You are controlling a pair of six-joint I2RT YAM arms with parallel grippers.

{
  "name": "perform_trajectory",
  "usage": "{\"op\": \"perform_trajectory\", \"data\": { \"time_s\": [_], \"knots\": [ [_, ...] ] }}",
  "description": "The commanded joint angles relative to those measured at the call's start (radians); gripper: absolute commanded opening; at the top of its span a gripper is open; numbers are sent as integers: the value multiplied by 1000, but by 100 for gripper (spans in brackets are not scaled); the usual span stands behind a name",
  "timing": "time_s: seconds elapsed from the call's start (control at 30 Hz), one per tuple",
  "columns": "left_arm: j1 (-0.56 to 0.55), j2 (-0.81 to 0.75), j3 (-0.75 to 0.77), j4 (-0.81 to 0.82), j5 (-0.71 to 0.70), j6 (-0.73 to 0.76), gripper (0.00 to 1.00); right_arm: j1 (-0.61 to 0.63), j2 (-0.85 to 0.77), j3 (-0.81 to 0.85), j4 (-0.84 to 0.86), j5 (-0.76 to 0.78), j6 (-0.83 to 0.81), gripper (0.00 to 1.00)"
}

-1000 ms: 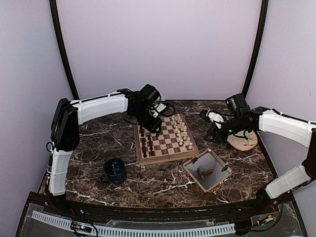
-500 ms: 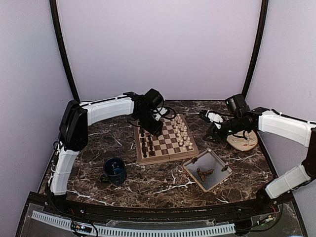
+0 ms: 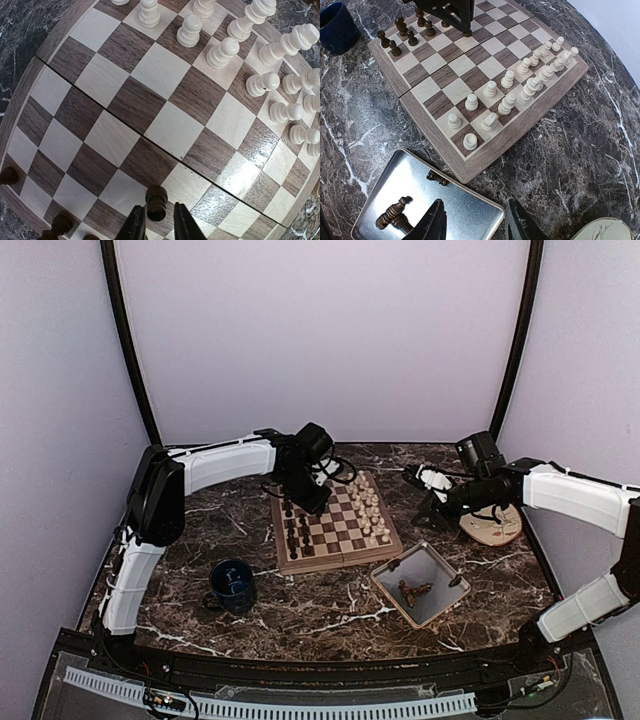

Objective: Set up the chess pieces on the board
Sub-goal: Pick up the pawn from the chessboard.

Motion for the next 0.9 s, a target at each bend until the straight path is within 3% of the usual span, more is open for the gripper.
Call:
{"op": "perform_trajectory", "data": {
  "time_s": [0.0,0.37,0.87],
  "knots": [
    [-1,5,34,-23,-2,-4,21,-6,13,-9,14,2,-12,41],
    [-1,12,47,-31,3,4,11,-6,24,-10,8,11,-17,41],
    [3,-20,92,-143,-127,37,9,-6,31,-9,5,11,-19,41]
  ]
}}
